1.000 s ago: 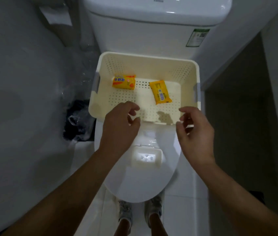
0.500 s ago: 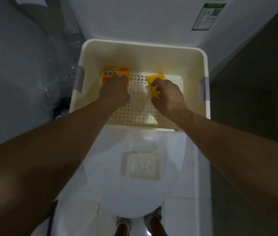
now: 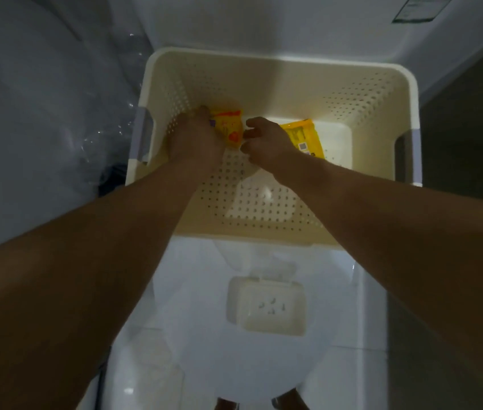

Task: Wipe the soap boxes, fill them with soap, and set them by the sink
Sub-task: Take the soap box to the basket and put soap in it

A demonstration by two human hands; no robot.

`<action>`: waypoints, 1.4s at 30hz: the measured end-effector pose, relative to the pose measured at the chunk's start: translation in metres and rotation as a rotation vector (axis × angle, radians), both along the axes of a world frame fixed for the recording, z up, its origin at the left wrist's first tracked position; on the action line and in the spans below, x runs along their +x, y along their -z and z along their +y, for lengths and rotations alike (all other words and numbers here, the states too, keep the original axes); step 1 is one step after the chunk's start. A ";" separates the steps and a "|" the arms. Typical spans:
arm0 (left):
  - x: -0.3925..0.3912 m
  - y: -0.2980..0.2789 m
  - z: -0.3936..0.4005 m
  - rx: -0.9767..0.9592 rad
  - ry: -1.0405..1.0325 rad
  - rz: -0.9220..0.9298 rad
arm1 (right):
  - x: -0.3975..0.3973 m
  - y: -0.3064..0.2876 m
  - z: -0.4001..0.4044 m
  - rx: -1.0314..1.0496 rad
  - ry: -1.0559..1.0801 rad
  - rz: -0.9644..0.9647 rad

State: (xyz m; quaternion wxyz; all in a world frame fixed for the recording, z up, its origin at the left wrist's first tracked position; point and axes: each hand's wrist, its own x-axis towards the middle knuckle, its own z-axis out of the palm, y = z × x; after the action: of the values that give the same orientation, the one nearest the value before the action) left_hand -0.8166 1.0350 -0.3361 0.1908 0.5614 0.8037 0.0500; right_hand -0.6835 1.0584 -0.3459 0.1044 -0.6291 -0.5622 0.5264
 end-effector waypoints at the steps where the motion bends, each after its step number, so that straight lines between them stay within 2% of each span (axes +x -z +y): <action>1: -0.001 0.000 0.000 0.009 -0.016 -0.059 | -0.001 0.001 0.000 -0.012 0.041 0.021; 4: -0.001 -0.002 -0.002 0.024 -0.104 -0.233 | 0.000 0.001 -0.005 -0.024 0.142 0.020; 8: 0.007 0.003 -0.014 0.004 -0.177 -0.304 | 0.013 -0.007 -0.018 -0.130 0.255 0.082; 11: 0.015 0.003 -0.027 -0.045 -0.312 -0.427 | 0.026 -0.013 -0.026 -0.200 0.301 0.110; 14: 0.019 -0.003 -0.037 -0.091 -0.348 -0.545 | 0.040 -0.028 -0.033 -0.224 0.364 0.122; 18: 0.025 -0.031 -0.048 -0.049 -0.397 -0.837 | 0.064 -0.055 -0.045 -0.193 0.406 0.183; 22: 0.032 -0.071 -0.060 -0.038 -0.467 -1.240 | 0.082 -0.092 -0.059 -0.169 0.426 0.267; 23: 0.035 -0.079 -0.064 -0.021 -0.463 -1.288 | 0.085 -0.101 -0.063 -0.173 0.438 0.289; 28: 0.054 -0.108 -0.089 0.147 -0.483 -1.281 | 0.093 -0.135 -0.100 -0.254 0.337 0.347; 34: 0.057 -0.123 -0.124 0.154 -0.500 -1.282 | 0.107 -0.156 -0.144 -0.307 0.217 0.447; 42: 0.062 -0.146 -0.150 0.067 -0.219 -1.189 | 0.096 -0.157 -0.187 -0.353 0.359 0.594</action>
State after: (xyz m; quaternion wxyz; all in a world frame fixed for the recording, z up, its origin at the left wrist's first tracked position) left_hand -0.7544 0.8854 -0.1904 0.5831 0.3572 0.6105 0.3996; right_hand -0.5873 0.8711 -0.1885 0.2434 -0.5461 -0.2894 0.7475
